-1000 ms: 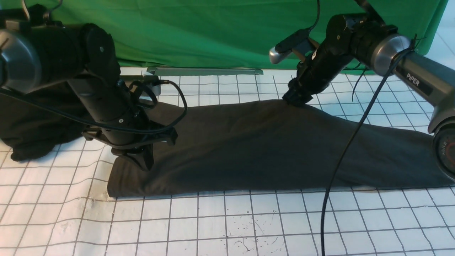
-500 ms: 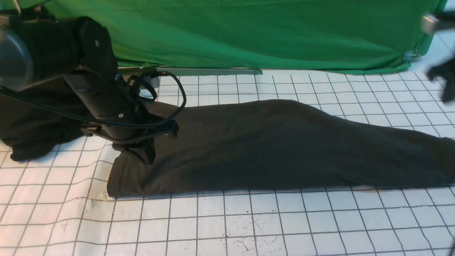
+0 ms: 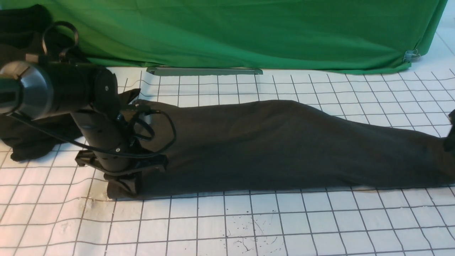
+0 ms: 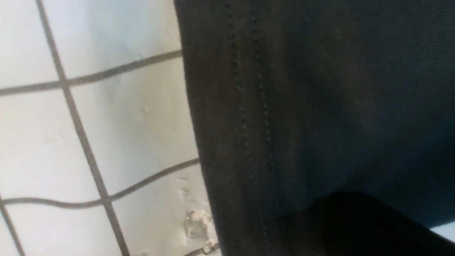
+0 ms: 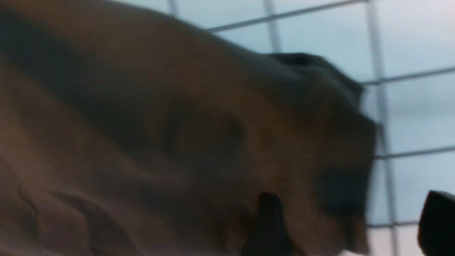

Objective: Fold a long-sleeved shirt over a white checkered tablecloth.
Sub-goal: 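Pull the folded dark garment lengthwise by its ends to straighten it flat on the table, then fold the right end of the dark garment over onto its left end with the right gripper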

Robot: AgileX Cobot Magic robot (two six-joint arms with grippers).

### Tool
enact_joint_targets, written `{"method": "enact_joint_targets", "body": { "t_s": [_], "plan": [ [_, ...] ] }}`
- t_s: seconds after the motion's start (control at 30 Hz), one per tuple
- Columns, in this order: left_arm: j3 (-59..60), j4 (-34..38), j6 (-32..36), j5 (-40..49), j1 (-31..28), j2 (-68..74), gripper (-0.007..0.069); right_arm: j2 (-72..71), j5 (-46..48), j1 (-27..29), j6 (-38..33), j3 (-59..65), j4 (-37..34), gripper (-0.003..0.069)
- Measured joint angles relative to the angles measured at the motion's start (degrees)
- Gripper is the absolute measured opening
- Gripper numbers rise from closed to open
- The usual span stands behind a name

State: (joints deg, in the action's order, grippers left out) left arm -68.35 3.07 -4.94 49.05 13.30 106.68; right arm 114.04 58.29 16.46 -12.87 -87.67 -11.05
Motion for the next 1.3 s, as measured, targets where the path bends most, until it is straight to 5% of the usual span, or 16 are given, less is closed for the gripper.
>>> {"method": "enact_joint_targets", "body": {
  "t_s": [0.23, 0.4, 0.47, 0.5, 0.53, 0.57, 0.67, 0.97, 1.3],
  "plan": [
    [1.00, 0.41, -0.85, -1.01, -0.39, -0.52, -0.0004, 4.15, -2.64, -0.56, 0.74, 0.00, 0.58, 0.0572],
    [1.13, 0.60, -0.80, -1.13, -0.43, -0.52, -0.0004, 6.59, -2.83, -0.56, 1.14, 0.00, 0.74, 0.0538],
    [1.26, 0.78, -0.65, -1.26, -0.57, -0.52, -0.0004, 6.72, -2.87, -0.56, -0.29, 0.00, 0.74, 0.0344],
    [1.26, 0.78, -0.60, -1.26, -0.57, -0.52, -0.0004, 6.72, -2.90, -0.56, -0.29, 0.00, 0.74, 0.0320],
    [1.26, 0.83, -0.48, -1.32, -0.67, -0.52, -0.0004, 6.72, -2.35, -0.56, -1.14, -0.28, 0.53, 0.0168],
    [1.26, 0.90, -0.48, -1.32, -0.67, -0.52, -0.0004, 6.72, -1.67, -0.56, -1.45, -0.77, 0.53, 0.0102],
    [1.26, 1.01, -0.48, -1.26, -0.77, -0.57, -0.0004, 6.60, 3.49, -0.38, -0.26, -4.60, 0.53, 0.0022],
    [1.35, -0.02, -1.28, -1.26, -0.85, -1.79, -0.0004, -0.24, 10.93, -3.15, 5.58, -13.21, 0.51, 0.0011],
    [-3.03, -1.15, -2.26, 4.57, -1.57, -8.62, -0.0004, -5.75, 11.11, -20.85, 12.35, -13.80, -2.69, 0.0011]
  ]
}}
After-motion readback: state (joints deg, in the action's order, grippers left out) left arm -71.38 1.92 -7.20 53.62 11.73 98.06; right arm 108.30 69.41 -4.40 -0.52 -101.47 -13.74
